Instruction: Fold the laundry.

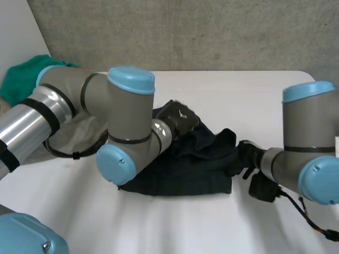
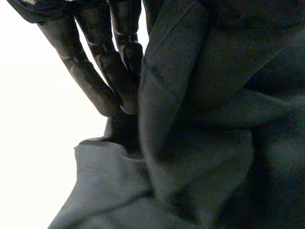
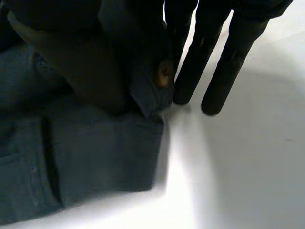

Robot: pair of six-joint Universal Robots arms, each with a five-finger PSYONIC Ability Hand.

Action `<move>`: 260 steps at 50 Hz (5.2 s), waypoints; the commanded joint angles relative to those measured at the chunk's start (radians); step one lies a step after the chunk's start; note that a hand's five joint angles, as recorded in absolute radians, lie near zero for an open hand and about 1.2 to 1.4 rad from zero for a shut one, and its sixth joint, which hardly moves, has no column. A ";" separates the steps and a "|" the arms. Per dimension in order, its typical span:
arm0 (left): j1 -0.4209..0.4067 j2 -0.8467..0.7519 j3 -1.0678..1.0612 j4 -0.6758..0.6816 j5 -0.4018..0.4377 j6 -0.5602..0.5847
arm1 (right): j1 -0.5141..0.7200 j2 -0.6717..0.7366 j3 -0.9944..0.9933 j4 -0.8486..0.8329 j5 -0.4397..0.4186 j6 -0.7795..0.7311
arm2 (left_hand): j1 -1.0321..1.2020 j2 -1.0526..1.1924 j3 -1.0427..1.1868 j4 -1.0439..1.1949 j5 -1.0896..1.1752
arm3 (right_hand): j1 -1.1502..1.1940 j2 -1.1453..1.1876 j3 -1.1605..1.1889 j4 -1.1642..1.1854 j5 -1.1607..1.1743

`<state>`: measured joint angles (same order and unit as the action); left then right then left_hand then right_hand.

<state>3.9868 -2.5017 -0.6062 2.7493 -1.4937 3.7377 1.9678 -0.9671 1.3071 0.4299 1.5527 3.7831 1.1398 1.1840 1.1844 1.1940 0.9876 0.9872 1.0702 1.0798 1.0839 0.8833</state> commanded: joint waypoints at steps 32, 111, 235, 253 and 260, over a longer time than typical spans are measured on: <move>0.255 0.376 -0.576 0.411 -0.034 -0.421 | 0.169 -0.062 -0.208 -0.278 -0.117 -0.924 | 0.256 0.212 0.212 0.202 0.234 | 0.409 0.326 0.316 0.312 0.338; 0.232 0.866 -0.479 0.190 -0.073 -0.386 | 0.132 -0.438 -0.158 -0.307 0.173 -0.732 | 0.256 0.212 0.212 0.202 0.234 | 0.409 0.326 0.316 0.312 0.338; 0.244 0.702 -0.316 -0.017 -0.093 -0.277 | 0.017 -0.288 -0.255 -0.122 -0.072 -1.206 | 0.256 0.212 0.212 0.202 0.234 | 0.409 0.326 0.316 0.312 0.338; 0.319 0.345 -0.014 -0.441 0.012 -0.268 | 0.023 -0.107 -0.491 0.237 -0.112 -1.224 | 0.256 0.212 0.212 0.202 0.234 | 0.409 0.326 0.316 0.312 0.338; 0.333 0.123 0.253 -0.338 0.000 -0.197 | 0.052 0.086 -0.623 0.011 0.018 -1.229 | 0.256 0.212 0.212 0.202 0.234 | 0.409 0.326 0.316 0.312 0.338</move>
<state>4.3164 -2.2211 -0.5607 2.3142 -1.4824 3.4865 1.9947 -1.0295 0.7884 0.6367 1.4609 2.5583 1.1724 1.1997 1.1853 1.1989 0.9770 1.1046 1.1691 1.1870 1.1965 1.0099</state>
